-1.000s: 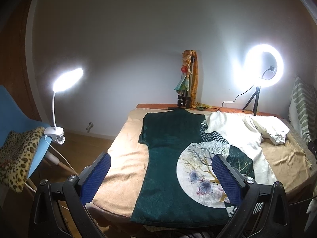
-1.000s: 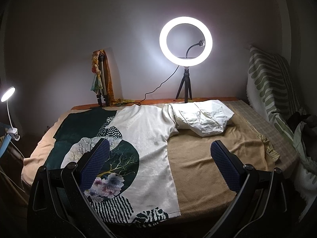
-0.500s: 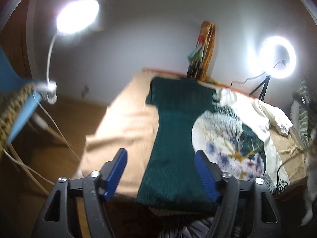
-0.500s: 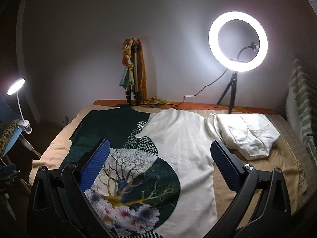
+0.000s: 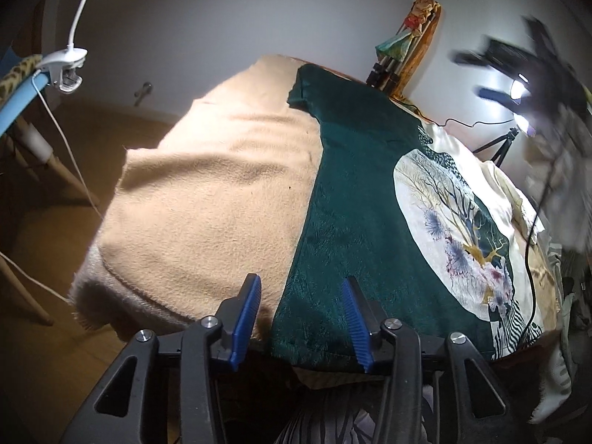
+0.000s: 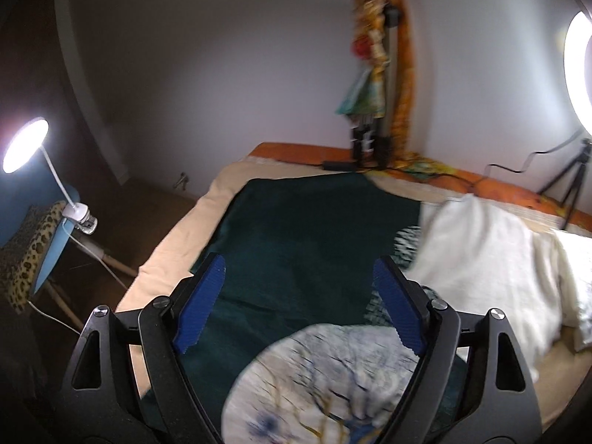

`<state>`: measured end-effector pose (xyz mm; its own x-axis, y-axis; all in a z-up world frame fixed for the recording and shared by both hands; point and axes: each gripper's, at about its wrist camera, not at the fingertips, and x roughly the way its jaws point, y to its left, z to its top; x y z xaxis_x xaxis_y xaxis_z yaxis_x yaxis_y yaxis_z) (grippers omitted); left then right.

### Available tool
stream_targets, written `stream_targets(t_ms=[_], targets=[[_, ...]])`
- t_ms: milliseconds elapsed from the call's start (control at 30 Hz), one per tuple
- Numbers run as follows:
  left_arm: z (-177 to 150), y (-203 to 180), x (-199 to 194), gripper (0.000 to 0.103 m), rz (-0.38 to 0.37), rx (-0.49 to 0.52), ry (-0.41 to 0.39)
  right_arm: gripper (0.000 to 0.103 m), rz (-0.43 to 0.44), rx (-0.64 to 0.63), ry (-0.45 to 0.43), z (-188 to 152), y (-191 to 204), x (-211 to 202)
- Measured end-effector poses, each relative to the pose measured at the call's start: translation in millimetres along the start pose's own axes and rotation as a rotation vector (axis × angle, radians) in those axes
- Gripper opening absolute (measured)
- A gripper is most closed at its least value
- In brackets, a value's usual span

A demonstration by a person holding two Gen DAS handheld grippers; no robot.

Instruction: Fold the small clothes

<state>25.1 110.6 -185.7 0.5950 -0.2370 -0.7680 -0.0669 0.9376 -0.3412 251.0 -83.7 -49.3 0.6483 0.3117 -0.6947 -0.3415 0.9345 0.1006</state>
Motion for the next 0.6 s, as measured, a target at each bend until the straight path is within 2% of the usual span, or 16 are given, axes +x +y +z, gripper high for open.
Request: stream_targets(t_ms=[133, 333, 600], targets=[[0.6, 1.0, 8.1, 0.042, -0.031, 0.01, 0.0, 0.079, 0.052, -0.009, 0.073, 14.8, 29.2, 53.7], [1.4, -5.0, 17.8, 0.036, -0.061, 0.022, -0.021, 0.076, 0.071, -0.022, 0.151, 28.3, 62.2, 123.7], [5.5, 0.7, 21.2, 0.016, -0.096, 0.0, -0.051, 0.065, 0.05, -0.066, 0.252, 28.4, 95.3, 195.7]])
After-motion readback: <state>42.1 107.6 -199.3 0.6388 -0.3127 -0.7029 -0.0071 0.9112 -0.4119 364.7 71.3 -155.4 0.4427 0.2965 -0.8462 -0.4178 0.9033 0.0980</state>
